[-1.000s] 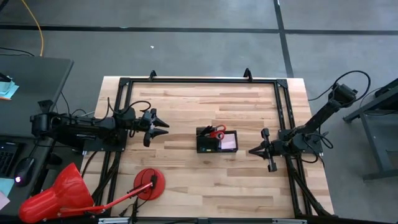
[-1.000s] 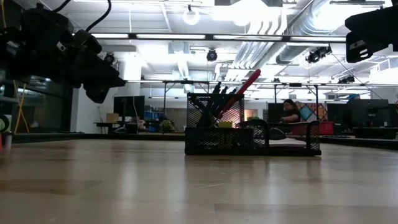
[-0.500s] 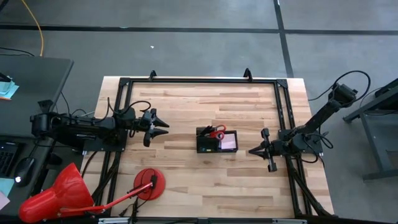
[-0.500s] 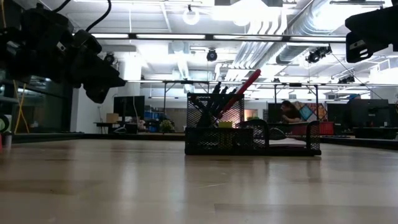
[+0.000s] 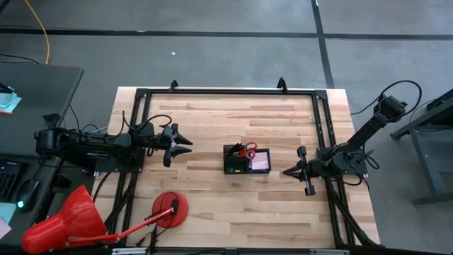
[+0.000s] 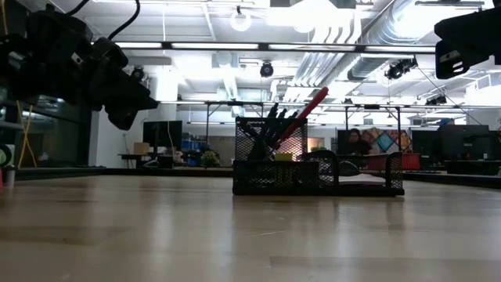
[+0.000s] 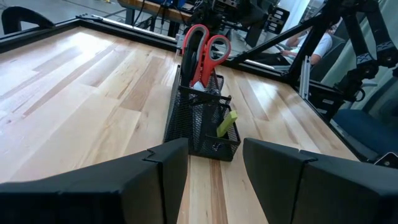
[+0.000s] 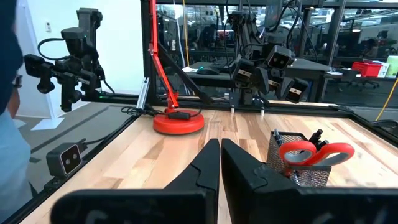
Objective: Pick and place office supplies into organizer
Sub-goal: Return to Home Position
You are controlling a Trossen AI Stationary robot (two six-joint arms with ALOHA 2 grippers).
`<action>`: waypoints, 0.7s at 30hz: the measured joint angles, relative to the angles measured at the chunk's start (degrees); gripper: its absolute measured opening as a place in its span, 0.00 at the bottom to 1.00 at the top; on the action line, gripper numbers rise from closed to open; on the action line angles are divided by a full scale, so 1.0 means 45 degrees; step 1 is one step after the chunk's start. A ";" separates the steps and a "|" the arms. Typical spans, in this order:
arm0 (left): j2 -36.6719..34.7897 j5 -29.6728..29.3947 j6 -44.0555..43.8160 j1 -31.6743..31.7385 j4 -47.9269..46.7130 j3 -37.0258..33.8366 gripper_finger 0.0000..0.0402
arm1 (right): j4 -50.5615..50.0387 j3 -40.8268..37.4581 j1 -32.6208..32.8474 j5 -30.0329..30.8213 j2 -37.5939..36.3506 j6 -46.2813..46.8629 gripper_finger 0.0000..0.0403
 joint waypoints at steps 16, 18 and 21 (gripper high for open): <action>0.0000 0.0005 0.0000 0.0000 0.0005 0.0000 0.36 | 0.0000 0.0000 0.0002 0.0000 0.0002 0.0001 0.01; 0.0000 0.0005 0.0000 0.0000 0.0005 0.0000 0.36 | 0.0000 0.0000 0.0000 0.0000 0.0000 -0.0001 0.01; 0.0000 0.0005 0.0000 0.0000 0.0000 0.0000 0.36 | 0.0000 0.0000 0.0000 -0.0002 0.0002 -0.0001 0.02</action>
